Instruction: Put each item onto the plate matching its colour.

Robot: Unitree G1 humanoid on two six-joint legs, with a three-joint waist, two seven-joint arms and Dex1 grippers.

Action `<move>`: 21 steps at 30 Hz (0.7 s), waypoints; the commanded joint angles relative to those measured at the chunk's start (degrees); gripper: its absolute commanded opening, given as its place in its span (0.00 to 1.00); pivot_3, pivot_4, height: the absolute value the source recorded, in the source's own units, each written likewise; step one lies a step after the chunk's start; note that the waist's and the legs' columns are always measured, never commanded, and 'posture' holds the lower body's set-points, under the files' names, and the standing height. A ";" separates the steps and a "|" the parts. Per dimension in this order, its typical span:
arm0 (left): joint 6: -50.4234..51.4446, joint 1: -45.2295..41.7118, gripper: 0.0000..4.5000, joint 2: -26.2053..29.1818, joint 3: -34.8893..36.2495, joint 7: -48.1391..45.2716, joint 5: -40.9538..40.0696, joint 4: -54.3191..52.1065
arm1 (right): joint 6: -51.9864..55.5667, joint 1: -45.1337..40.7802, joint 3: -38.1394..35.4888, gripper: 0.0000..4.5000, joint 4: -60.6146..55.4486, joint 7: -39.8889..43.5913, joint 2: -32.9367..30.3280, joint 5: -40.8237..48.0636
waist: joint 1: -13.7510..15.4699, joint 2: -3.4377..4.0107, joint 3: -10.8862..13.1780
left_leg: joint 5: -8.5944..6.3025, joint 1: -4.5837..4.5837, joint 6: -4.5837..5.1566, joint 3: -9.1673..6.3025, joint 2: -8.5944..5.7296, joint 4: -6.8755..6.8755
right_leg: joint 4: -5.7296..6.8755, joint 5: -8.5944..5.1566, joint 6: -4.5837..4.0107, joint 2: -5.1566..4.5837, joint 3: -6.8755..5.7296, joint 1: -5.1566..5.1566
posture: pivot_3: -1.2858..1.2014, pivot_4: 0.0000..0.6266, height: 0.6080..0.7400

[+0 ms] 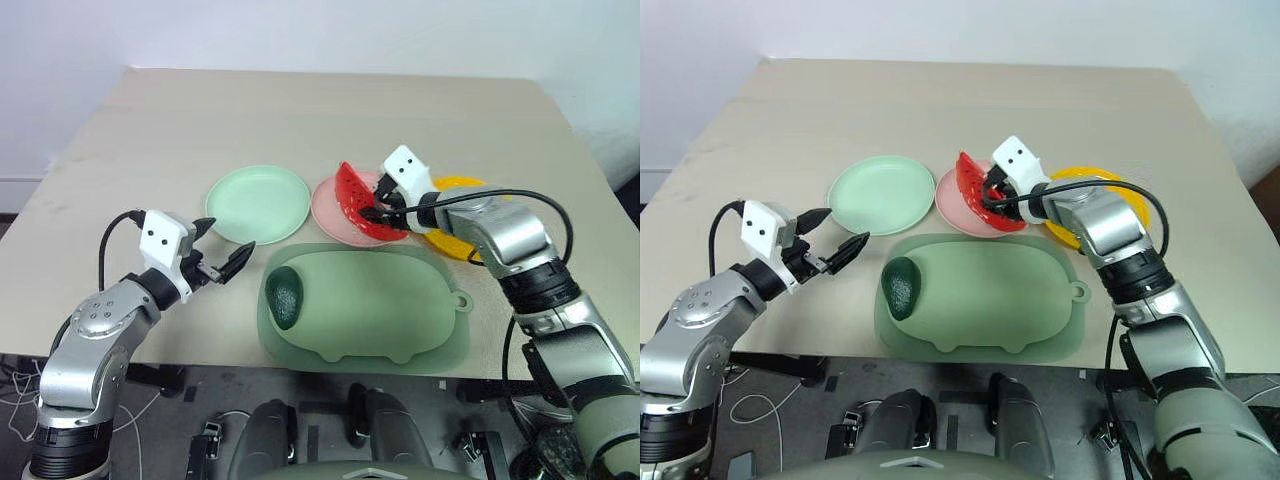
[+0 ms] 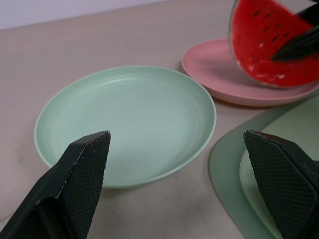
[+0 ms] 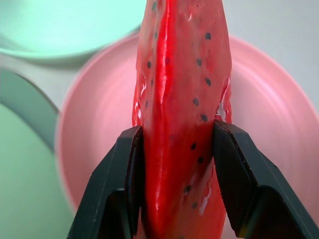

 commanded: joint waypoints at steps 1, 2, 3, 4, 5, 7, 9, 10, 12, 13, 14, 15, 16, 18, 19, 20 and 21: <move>0.23 0.80 1.00 0.65 1.83 0.55 -0.94 -3.68 | -4.16 -1.90 -1.06 0.55 0.18 2.36 -0.02 -2.92 | 0.03 0.00 0.00 | 0.00 0.00 0.00 0.00 0.00 0.00 | 0.00 0.00 0.00 -0.01 0.00 0.00 | 0.52 0.24 1.00; 0.57 1.20 1.00 0.68 2.07 0.69 -1.21 -4.21 | -5.22 -1.73 -1.45 0.61 0.07 2.49 -0.02 -3.66 | 0.00 0.00 0.00 | 0.00 0.00 0.00 0.00 0.01 0.00 | 0.00 0.00 0.00 -0.01 0.00 0.00 | 0.52 0.24 1.00; 1.24 1.63 1.00 0.54 2.42 0.97 -1.97 -4.90 | -6.66 -1.56 -2.29 0.67 -0.34 2.42 -0.10 -4.20 | -0.02 0.00 0.00 | 0.00 0.01 0.00 0.00 0.02 0.00 | -0.01 0.00 0.00 -0.01 0.00 0.00 | 0.52 0.24 1.00; 2.00 2.02 1.00 0.38 2.91 1.18 -3.05 -5.59 | -7.70 -1.42 -3.28 0.76 -0.79 1.96 -0.04 -4.64 | -0.01 0.00 0.00 | 0.00 0.01 0.00 0.00 0.02 0.00 | -0.01 0.00 0.00 -0.01 0.00 0.00 | 0.52 0.24 1.00; 2.69 2.28 1.00 0.20 3.44 1.35 -4.15 -6.26 | -9.04 -1.28 -4.37 0.83 -1.11 1.06 0.12 -5.13 | 0.00 0.00 0.00 | 0.00 0.01 0.00 0.00 0.02 0.00 | 0.00 0.00 0.00 -0.01 0.00 0.00 | 0.52 0.24 1.00; 4.46 2.39 1.00 -0.12 4.58 2.00 -6.77 -7.69 | -13.43 -0.71 -6.52 0.99 -1.58 -0.62 -0.01 -6.35 | 0.03 0.00 0.00 | 0.00 0.01 -0.01 -0.01 0.02 0.01 | 0.01 0.00 0.00 -0.01 0.00 0.00 | 0.52 0.24 1.00; 7.36 2.25 1.00 -0.20 5.61 3.10 -10.39 -9.94 | -16.67 0.56 -9.44 0.99 -2.88 -0.37 -0.97 -6.08 | 0.12 0.00 0.00 | 0.01 0.02 -0.02 -0.02 0.02 0.01 | 0.01 0.00 0.00 -0.01 0.00 0.01 | 0.52 0.24 1.00; 8.81 2.13 1.00 -0.15 5.83 3.93 -11.96 -11.38 | -17.83 1.37 -10.91 0.99 -3.63 0.16 -1.58 -5.72 | 0.16 0.00 0.00 | 0.01 0.02 -0.01 -0.03 0.02 0.01 | 0.01 0.00 0.00 -0.01 0.00 0.02 | 0.52 0.24 1.00; 11.52 1.88 1.00 -0.33 6.20 6.11 -15.07 -14.18 | -21.38 3.39 -13.48 0.99 -5.43 2.28 -3.11 -4.93 | 0.36 -0.01 0.01 | 0.01 0.02 -0.01 -0.03 0.02 0.01 | 0.00 0.00 0.00 -0.01 0.00 0.03 | 0.52 0.24 1.00; 12.83 1.82 1.00 -0.39 6.29 7.33 -16.58 -15.58 | -23.10 4.43 -14.73 0.99 -6.43 3.47 -3.85 -4.41 | 0.46 -0.01 0.01 | 0.01 0.01 -0.01 -0.05 0.01 0.01 | -0.02 0.00 0.00 -0.02 0.00 0.04 | 0.52 0.24 1.00; 13.95 1.90 1.00 -0.37 6.37 8.45 -17.95 -16.88 | -24.45 5.33 -15.87 0.99 -7.36 4.25 -4.43 -3.97 | 0.45 -0.01 0.01 | 0.01 0.02 -0.01 -0.05 0.00 0.01 | -0.02 0.00 0.01 -0.03 0.00 0.05 | 0.52 0.24 1.00; 15.12 2.09 1.00 -0.20 6.20 9.52 -19.31 -18.36 | -25.68 6.21 -17.36 0.99 -8.36 5.47 -5.07 -2.99 | 0.40 -0.01 0.01 | 0.01 0.02 -0.01 -0.04 -0.01 0.01 | -0.03 0.00 0.01 -0.03 0.01 0.06 | 0.52 0.24 1.00; 15.99 2.32 1.00 0.09 5.98 10.28 -20.46 -19.62 | -25.49 6.90 -18.91 0.99 -9.48 7.25 -5.44 -0.99 | 0.37 -0.01 0.01 | 0.00 0.03 -0.01 -0.03 -0.01 0.01 | -0.03 0.01 0.01 -0.04 0.01 0.06 | 0.52 0.24 1.00; 17.43 3.44 1.00 1.02 5.73 10.79 -23.18 -21.94 | -20.46 9.16 -22.53 0.99 -14.25 13.33 -6.83 7.19 | 0.27 -0.01 0.01 | 0.01 0.06 -0.01 -0.04 -0.01 0.01 | -0.01 0.01 0.01 -0.02 0.01 0.07 | 0.52 0.24 1.00; 18.08 4.26 1.00 1.68 5.66 10.39 -24.86 -22.66 | -15.94 11.13 -23.53 0.99 -17.49 16.77 -8.27 11.86 | 0.29 0.00 0.01 | 0.01 0.09 -0.02 -0.04 0.01 0.01 | 0.01 0.00 0.01 0.00 0.02 0.07 | 0.52 0.24 1.00; 18.65 4.99 1.00 2.44 5.57 9.95 -26.29 -23.03 | -13.02 13.31 -23.89 0.99 -20.52 19.71 -9.69 15.19 | 0.34 0.00 0.01 | 0.01 0.09 -0.03 -0.05 0.04 0.00 | 0.01 0.00 0.00 0.03 0.01 0.07 | 0.52 0.24 1.00; 19.13 5.84 1.00 3.42 5.31 9.23 -27.24 -23.11 | -12.35 15.90 -23.49 0.99 -23.34 21.75 -10.70 16.62 | 0.39 0.00 0.01 | 0.01 0.11 -0.03 -0.09 0.06 -0.01 | 0.01 -0.01 -0.02 0.06 0.00 0.09 | 0.52 0.24 1.00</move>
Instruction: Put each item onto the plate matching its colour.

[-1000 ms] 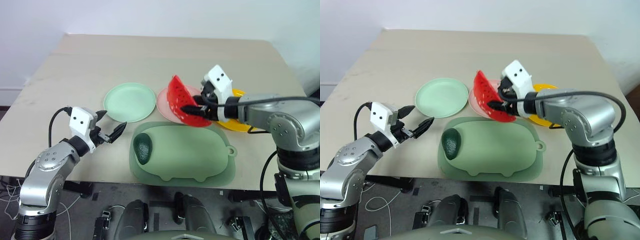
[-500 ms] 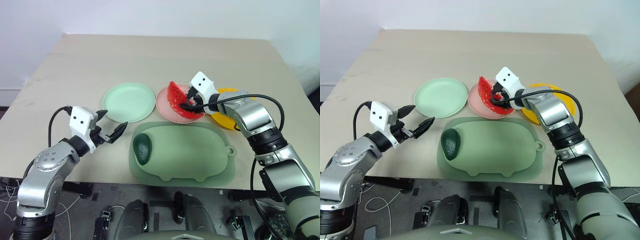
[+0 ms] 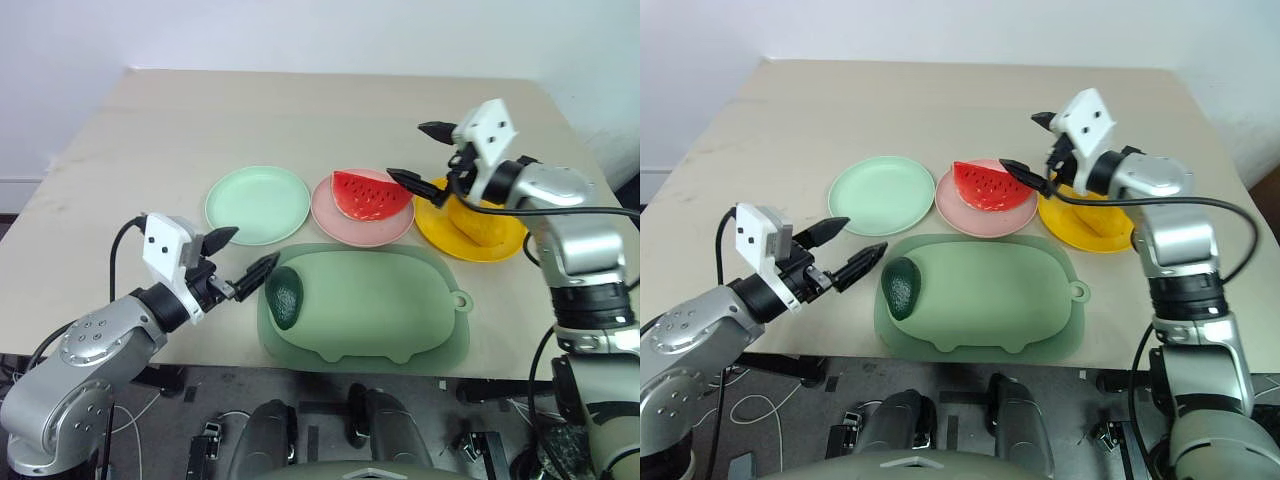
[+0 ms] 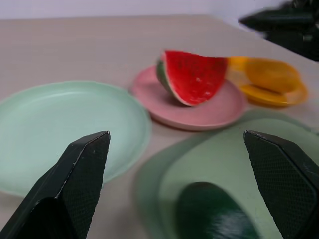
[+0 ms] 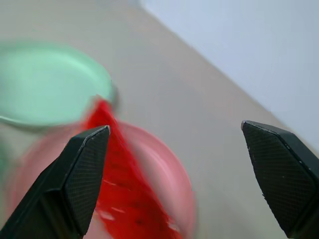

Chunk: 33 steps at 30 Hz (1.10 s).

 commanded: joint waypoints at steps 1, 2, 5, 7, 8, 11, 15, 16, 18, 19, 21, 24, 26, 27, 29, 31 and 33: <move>1.35 2.21 1.00 2.80 0.32 -1.62 -4.22 -2.88 | 5.50 5.80 -1.53 0.99 -10.65 7.50 -2.91 8.74 | 0.06 -0.01 0.00 | 0.00 0.02 0.00 -0.02 0.01 -0.02 | -0.01 0.00 -0.01 0.01 -0.01 0.03 | 0.52 0.24 1.00; 1.33 2.75 1.00 3.56 0.26 -1.78 -4.30 -2.73 | 5.77 7.09 -1.28 0.99 -12.07 7.44 -2.85 9.13 | -0.02 -0.01 0.00 | 0.00 0.05 0.00 -0.03 0.01 -0.02 | -0.01 -0.01 -0.01 0.01 -0.03 0.06 | 0.52 0.24 1.00; 1.62 2.95 1.00 4.52 0.33 -1.21 -5.77 -1.32 | 7.06 9.58 -0.54 0.99 -14.90 5.69 -1.07 10.12 | -0.05 0.01 0.01 | 0.00 0.06 -0.02 0.03 -0.01 0.03 | -0.03 -0.11 -0.18 -0.01 0.03 0.06 | 0.52 0.24 1.00; 2.35 2.52 1.00 5.14 -0.34 -0.88 -6.35 -0.55 | 7.54 11.07 0.14 0.99 -16.14 4.15 0.67 10.23 | 0.03 0.01 0.01 | 0.02 0.07 -0.05 0.03 -0.02 0.04 | -0.02 -0.12 -0.19 -0.01 0.03 0.06 | 0.52 0.24 1.00; 2.73 2.28 1.00 5.44 -0.86 -0.57 -6.17 -0.19 | 7.48 11.74 0.34 0.99 -16.56 3.53 1.36 10.07 | 0.04 0.01 0.01 | 0.02 0.06 -0.05 0.01 -0.03 0.04 | -0.01 -0.12 -0.19 0.00 0.02 0.06 | 0.52 0.24 1.00; 3.73 1.54 1.00 6.15 -2.57 0.58 -5.10 1.06 | 7.63 13.46 0.28 0.99 -17.40 1.89 2.70 9.92 | 0.23 0.01 0.01 | 0.03 0.02 -0.06 0.00 -0.07 0.02 | -0.01 -0.12 -0.18 0.00 0.02 0.04 | 0.52 0.24 1.00; 4.45 -0.26 1.00 6.70 -5.20 1.87 -3.35 2.93 | 9.63 15.75 0.14 0.99 -19.59 3.27 1.82 12.42 | 0.20 0.00 0.01 | 0.03 0.01 -0.06 0.02 -0.10 0.03 | -0.05 -0.11 -0.17 -0.05 0.03 0.05 | 0.52 0.24 1.00; 4.66 -0.64 1.00 6.70 -5.86 1.96 -3.09 3.36 | 9.74 16.43 0.42 0.99 -20.22 3.81 1.38 12.53 | 0.20 0.00 0.01 | 0.03 0.02 -0.06 0.01 -0.11 0.03 | -0.04 -0.11 -0.17 -0.05 0.02 0.06 | 0.52 0.24 1.00; 4.98 -0.82 1.00 6.67 -6.48 1.91 -2.96 3.74 | 9.56 17.31 0.79 0.99 -21.14 3.82 1.25 12.25 | 0.15 0.00 0.01 | 0.03 0.03 -0.06 0.00 -0.11 0.03 | -0.04 -0.11 -0.17 -0.03 0.02 0.06 | 0.52 0.24 1.00; 5.63 -1.14 1.00 6.33 -6.94 2.29 -3.25 4.28 | 9.37 17.74 0.97 0.99 -21.51 3.56 1.45 12.07 | 0.10 0.00 0.01 | 0.03 0.03 -0.06 0.01 -0.11 0.03 | -0.03 -0.11 -0.17 -0.03 0.02 0.06 | 0.52 0.24 1.00; 6.43 -1.41 1.00 6.01 -7.33 2.79 -3.76 4.91 | 9.29 18.23 1.16 0.99 -22.09 3.05 1.80 11.99 | 0.10 0.00 0.01 | 0.03 0.04 -0.06 0.01 -0.10 0.03 | -0.02 -0.11 -0.17 -0.02 0.02 0.06 | 0.52 0.24 1.00; 7.96 -2.18 1.00 5.67 -8.74 3.39 -4.06 5.47 | 9.73 18.43 1.38 0.99 -22.75 2.23 2.61 12.55 | 0.12 0.00 0.01 | 0.03 0.03 -0.06 0.01 -0.10 0.02 | -0.02 -0.12 -0.17 -0.01 0.02 0.05 | 0.52 0.24 1.00; 8.85 -2.51 1.00 5.46 -9.33 3.74 -4.15 5.66 | 9.95 18.54 1.53 0.99 -23.14 1.80 2.92 12.73 | 0.13 0.00 0.01 | 0.03 0.04 -0.06 0.01 -0.10 0.03 | -0.02 -0.11 -0.17 -0.01 0.02 0.05 | 0.52 0.24 1.00; 9.25 -2.87 1.00 5.07 -9.94 4.17 -3.91 5.93 | 10.00 18.65 1.63 0.99 -23.20 1.65 3.07 12.74 | 0.16 0.00 0.01 | 0.03 0.03 -0.06 0.01 -0.10 0.03 | -0.02 -0.11 -0.17 -0.02 0.03 0.06 | 0.52 0.24 1.00; 9.83 -3.72 1.00 4.16 -11.21 4.99 -3.18 6.58 | 10.10 18.94 1.77 0.99 -23.35 1.47 3.27 12.72 | 0.18 -0.01 0.00 | 0.03 0.03 -0.06 0.00 -0.11 0.03 | -0.02 -0.11 -0.17 -0.03 0.02 0.06 | 0.52 0.24 1.00; 10.21 -4.44 1.00 3.50 -12.02 5.50 -2.55 7.05 | 10.23 19.12 1.82 0.99 -23.49 1.37 3.36 12.80 | 0.18 -0.01 0.00 | 0.03 0.03 -0.06 0.00 -0.14 0.03 | -0.02 -0.11 -0.17 -0.03 0.02 0.07 | 0.52 0.24 1.00; 10.81 -5.09 1.00 2.84 -13.15 6.39 -1.65 7.93 | 10.43 19.32 1.88 0.99 -23.75 1.16 3.45 12.96 | 0.15 -0.01 0.00 | 0.03 0.04 -0.06 0.00 -0.16 0.03 | -0.02 -0.11 -0.17 -0.03 0.03 0.07 | 0.52 0.24 1.00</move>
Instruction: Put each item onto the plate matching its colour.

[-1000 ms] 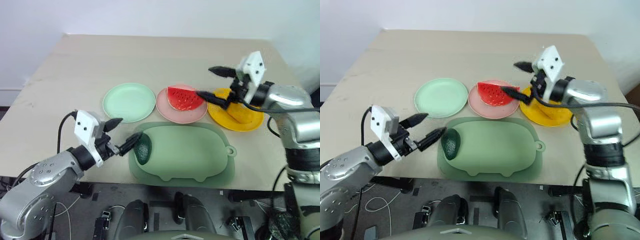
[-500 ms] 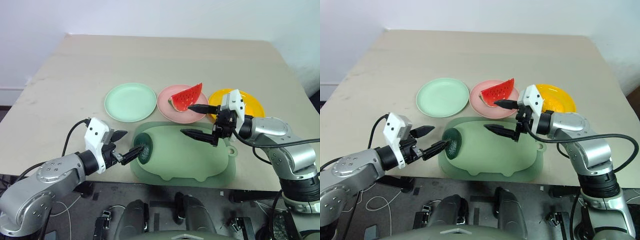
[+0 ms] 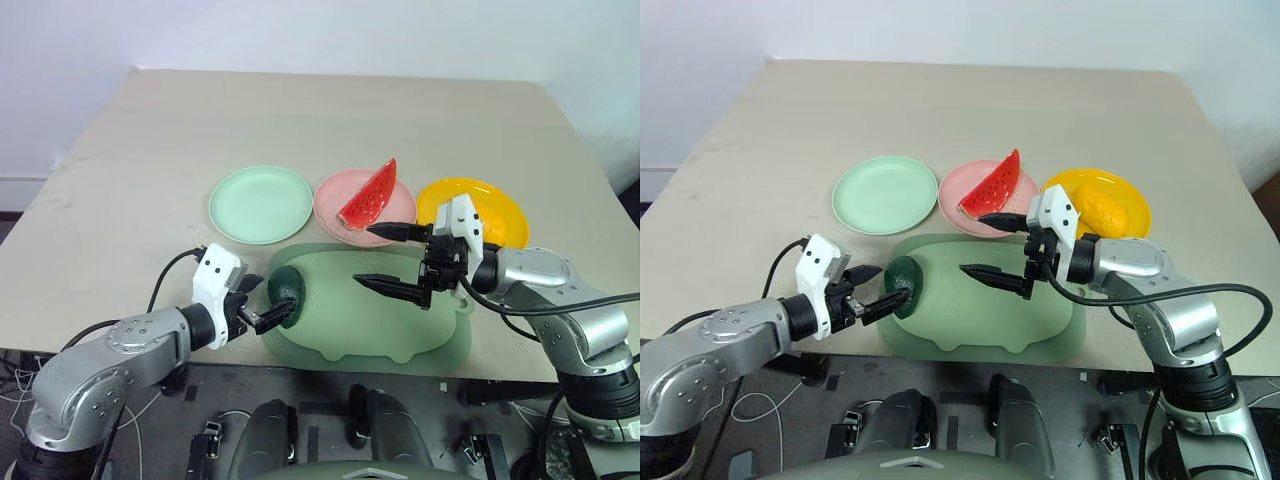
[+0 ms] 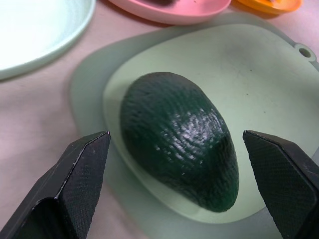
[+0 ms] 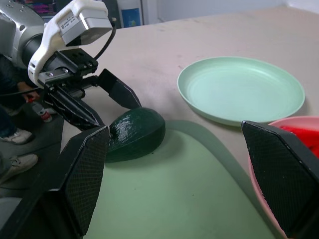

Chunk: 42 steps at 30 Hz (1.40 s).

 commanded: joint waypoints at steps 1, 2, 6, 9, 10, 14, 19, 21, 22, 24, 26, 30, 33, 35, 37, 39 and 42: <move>1.01 -1.43 1.00 -0.80 -1.52 1.41 1.62 0.66 | 0.22 0.06 -0.45 0.99 -2.75 -0.39 0.24 1.55 | -0.01 0.00 0.00 | 0.00 0.00 0.00 0.00 -0.01 0.00 | 0.00 0.00 0.00 0.00 0.00 -0.01 | 0.52 0.24 1.00; 1.31 -1.70 1.00 -1.19 -1.98 1.74 2.05 1.00 | 0.32 0.17 -0.43 0.99 -2.83 -0.49 0.30 1.62 | -0.01 0.00 0.00 | 0.00 0.01 0.00 0.00 -0.01 0.00 | 0.01 0.00 0.00 0.01 0.00 0.00 | 0.52 0.24 1.00; 2.38 -1.94 0.96 -2.49 -2.70 2.59 2.95 1.85 | 0.60 0.83 -0.35 0.99 -3.42 -0.96 0.38 1.73 | -0.01 0.00 0.00 | 0.00 0.00 0.00 0.00 -0.01 0.00 | 0.01 0.00 0.00 0.01 0.00 -0.01 | 0.52 0.24 1.00; 2.68 -2.13 0.79 -2.98 -2.43 2.61 3.23 2.10 | 0.73 1.11 -0.27 1.00 -3.65 -1.27 0.30 1.91 | -0.01 0.00 0.00 | 0.00 0.01 0.00 -0.01 -0.01 0.00 | 0.01 0.01 0.01 0.00 0.00 0.00 | 0.52 0.24 1.00; 2.43 -2.20 0.72 -2.97 -2.38 2.42 3.56 2.03 | 0.78 1.20 -0.23 1.00 -3.70 -1.38 0.28 1.96 | -0.01 0.00 0.00 | 0.00 0.01 0.00 0.00 -0.01 0.00 | 0.01 0.00 0.00 0.01 0.00 0.00 | 0.52 0.24 1.00; 1.81 -2.43 0.48 -3.60 -1.93 2.25 4.26 2.25 | 0.91 1.36 -0.19 1.00 -3.72 -1.45 0.11 2.12 | 0.01 0.00 0.00 | 0.00 0.00 0.00 -0.01 -0.01 0.00 | 0.01 0.00 0.01 0.00 0.00 0.00 | 0.52 0.24 1.00; 2.06 -3.18 0.24 -3.86 -1.99 2.08 4.90 2.09 | 0.92 1.47 -0.05 1.00 -3.50 -1.32 0.05 2.01 | 0.00 0.00 0.00 | 0.00 0.01 0.00 -0.01 -0.01 0.00 | 0.01 0.01 0.01 0.00 0.00 0.00 | 0.52 0.24 1.00; 1.81 -3.30 0.10 -3.50 -2.55 1.89 5.78 1.90 | 0.88 1.48 -0.03 1.00 -3.34 -1.26 0.02 1.95 | 0.01 0.00 0.00 | 0.00 0.01 0.00 -0.01 -0.01 0.01 | 0.01 0.01 0.01 0.00 0.00 0.00 | 0.52 0.24 1.00; 1.62 -3.30 0.10 -3.38 -2.72 1.78 6.17 1.79 | 0.83 1.51 0.02 1.00 -3.28 -1.26 0.02 1.86 | 0.00 0.00 0.00 | 0.00 0.01 0.00 -0.01 -0.02 0.01 | 0.01 0.01 0.01 0.00 0.00 0.01 | 0.52 0.24 1.00; 1.63 -3.10 0.10 -3.24 -2.74 1.54 6.65 1.59 | 0.67 1.61 0.13 1.00 -3.10 -1.21 0.02 1.63 | -0.01 0.00 0.00 | 0.00 0.01 0.00 -0.01 -0.02 0.01 | 0.01 0.01 0.01 0.00 0.00 0.01 | 0.52 0.24 1.00; 1.30 -2.57 0.10 -2.86 -2.65 0.95 7.30 1.54 | 0.47 1.64 0.29 1.00 -2.87 -1.19 0.05 1.33 | -0.01 0.00 0.00 | 0.00 0.01 0.00 -0.01 -0.02 0.01 | 0.01 0.01 0.01 0.00 0.00 0.00 | 0.52 0.24 1.00; 0.97 -2.39 0.10 -2.70 -1.08 -0.01 7.15 0.98 | 0.14 1.48 0.58 1.00 -2.01 -1.08 -0.13 0.52 | 0.00 0.00 0.00 | 0.00 0.01 0.00 -0.01 -0.01 0.01 | 0.01 0.00 0.01 0.00 0.00 0.00 | 0.52 0.24 1.00; 0.56 -2.38 0.10 -4.38 2.09 -0.19 4.68 1.30 | -0.29 1.30 0.96 1.00 -1.17 -0.87 -0.37 -0.37 | 0.00 0.00 0.00 | 0.00 0.01 0.00 -0.01 -0.01 0.01 | 0.01 0.00 0.01 0.00 0.00 0.00 | 0.52 0.24 1.00; 0.31 -2.43 0.19 -5.50 3.89 -0.40 3.22 1.53 | -0.69 1.24 1.32 1.00 -0.70 -0.72 -0.27 -1.16 | 0.00 -0.01 0.00 | 0.00 0.01 0.00 -0.01 -0.01 0.01 | 0.01 0.01 0.01 0.00 0.00 0.01 | 0.52 0.24 1.00; -0.33 -2.43 0.31 -5.88 5.58 -1.32 1.95 1.51 | -0.99 1.18 1.69 1.00 -0.33 -0.67 -0.07 -1.85 | -0.01 -0.01 0.00 | 0.00 0.01 0.00 -0.01 -0.01 0.01 | 0.01 0.01 0.02 0.00 0.00 0.01 | 0.52 0.24 1.00; -1.17 -2.33 0.45 -4.91 6.59 -2.64 2.04 1.45 | -1.12 1.17 1.86 1.00 -0.20 -0.62 0.10 -2.17 | -0.02 0.00 0.00 | 0.00 0.01 0.00 -0.01 -0.02 0.01 | 0.02 0.09 0.14 0.00 0.00 0.01 | 0.52 0.24 1.00; -3.99 -1.41 0.70 0.15 6.17 -8.06 5.24 2.50 | -1.09 1.11 2.03 1.00 -0.12 -0.65 0.42 -2.40 | -0.02 0.00 -0.01 | 0.00 0.02 0.00 0.00 -0.02 0.01 | 0.02 0.07 0.12 0.01 -0.01 0.00 | 0.52 0.24 1.00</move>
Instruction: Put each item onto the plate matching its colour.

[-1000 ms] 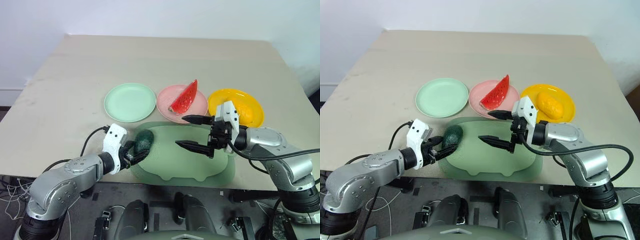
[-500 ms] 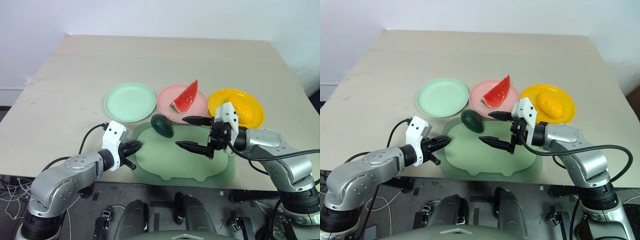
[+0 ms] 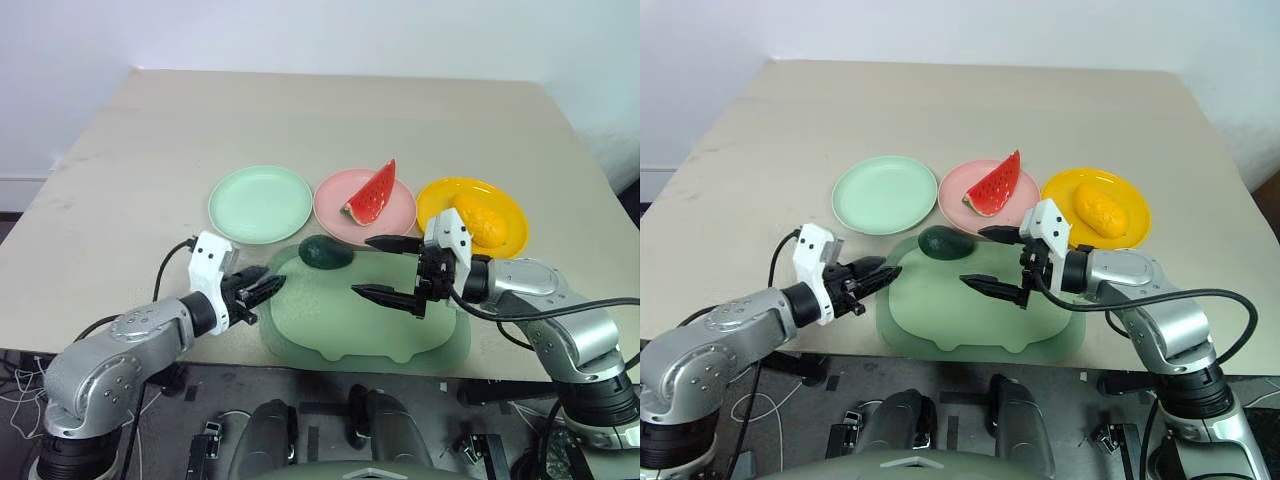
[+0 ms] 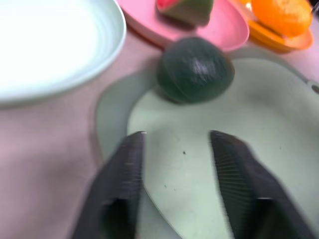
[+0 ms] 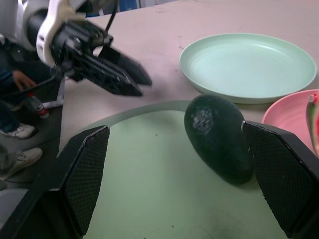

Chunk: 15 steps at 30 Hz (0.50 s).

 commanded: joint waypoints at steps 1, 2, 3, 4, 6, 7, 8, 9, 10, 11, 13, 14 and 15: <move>-5.35 0.41 0.78 6.04 0.41 -7.77 3.77 0.82 | -0.99 -0.75 0.10 1.00 -0.32 0.12 0.42 0.00 | -0.01 -0.01 0.00 | 0.00 0.00 0.00 0.00 0.00 0.00 | 0.00 -0.02 -0.02 0.00 0.00 0.00 | 0.52 0.24 1.00; -8.02 -0.57 0.85 9.25 -1.46 -11.91 6.47 3.22 | -1.11 -0.87 0.37 1.00 -0.12 0.04 0.73 -0.15 | -0.01 0.01 0.00 | 0.00 0.00 0.00 0.00 -0.01 0.00 | 0.00 -0.07 -0.12 0.02 -0.01 0.00 | 0.52 0.24 1.00; -10.06 -1.30 0.93 11.49 -2.87 -14.91 8.43 5.06 | -1.21 -0.99 0.59 1.00 0.05 -0.03 0.96 -0.27 | 0.03 0.01 0.00 | 0.00 0.01 0.00 0.02 0.00 0.00 | 0.00 -0.08 -0.13 0.02 -0.01 -0.01 | 0.52 0.24 1.00; -12.25 -2.03 1.00 12.89 -3.95 -18.03 9.64 6.75 | -1.33 -1.08 0.76 1.00 0.21 -0.05 1.15 -0.41 | 0.07 0.02 0.00 | 0.00 0.01 -0.01 0.02 -0.01 0.00 | 0.00 -0.08 -0.14 0.02 -0.01 -0.01 | 0.52 0.24 1.00; -18.51 -5.37 1.00 14.92 -6.94 -25.38 12.85 11.74 | -1.75 -1.37 1.21 1.00 0.70 -0.17 1.68 -0.75 | 0.13 0.02 0.00 | 0.01 0.00 -0.01 0.03 -0.02 0.00 | -0.01 -0.09 -0.15 0.01 -0.03 -0.01 | 0.52 0.24 1.00; -21.51 -7.05 1.00 15.60 -8.38 -28.59 14.65 14.23 | -1.95 -1.52 1.43 1.00 0.94 -0.25 1.95 -0.94 | 0.17 0.01 0.00 | 0.00 -0.02 -0.01 0.02 -0.01 0.00 | -0.03 -0.09 -0.15 0.00 -0.03 -0.01 | 0.52 0.24 1.00; -25.73 -9.55 1.00 16.39 -10.54 -32.71 17.35 17.32 | -2.18 -1.60 1.57 1.00 1.15 -0.40 2.23 -1.17 | 0.16 0.01 0.00 | 0.00 -0.04 -0.01 0.03 -0.03 0.00 | -0.04 -0.09 -0.15 -0.01 -0.03 -0.01 | 0.52 0.24 1.00; -29.08 -11.75 1.00 16.82 -12.24 -36.17 19.39 19.97 | -2.33 -1.62 1.61 1.00 1.27 -0.52 2.48 -1.38 | 0.16 0.01 0.00 | 0.00 -0.05 -0.01 0.04 -0.04 0.01 | -0.04 -0.09 -0.15 -0.01 -0.03 -0.02 | 0.52 0.24 1.00; -31.44 -13.12 1.00 16.97 -13.21 -38.56 20.68 21.93 | -2.38 -1.68 1.68 1.00 1.32 -0.65 2.70 -1.56 | 0.10 0.01 0.00 | 0.01 -0.05 -0.01 0.04 -0.05 0.01 | -0.04 -0.09 -0.15 -0.01 -0.03 -0.02 | 0.52 0.24 1.00; -33.78 -15.61 1.00 16.98 -14.54 -41.75 21.88 24.67 | -2.45 -1.57 1.64 1.00 1.30 -0.82 2.86 -1.69 | 0.03 0.01 0.00 | 0.01 -0.07 -0.01 0.10 -0.06 0.00 | -0.05 -0.09 -0.15 0.00 -0.03 -0.04 | 0.52 0.24 1.00; -37.79 -21.22 1.00 16.11 -17.03 -47.52 23.98 30.38 | -2.69 -0.83 1.44 1.00 1.04 -1.02 2.76 -2.00 | 0.02 0.01 0.00 | 0.00 -0.06 0.00 0.12 -0.05 -0.01 | -0.03 -0.08 -0.14 0.00 -0.02 -0.05 | 0.52 0.24 1.00; -39.14 -24.22 1.00 15.76 -18.43 -50.75 24.82 33.22 | -2.98 -0.18 1.37 1.00 0.75 -1.11 2.62 -2.30 | 0.02 0.01 0.01 | 0.01 -0.09 -0.01 0.18 -0.05 -0.01 | -0.03 -0.08 -0.13 0.01 -0.04 -0.07 | 0.52 0.24 1.00; -40.10 -26.08 1.00 15.49 -19.26 -52.95 25.40 35.23 | -3.17 0.21 1.37 1.00 0.55 -1.17 2.57 -2.55 | 0.09 0.00 0.01 | 0.01 -0.09 -0.01 0.22 -0.05 -0.01 | -0.03 -0.05 -0.08 0.02 -0.05 -0.07 | 0.52 0.24 1.00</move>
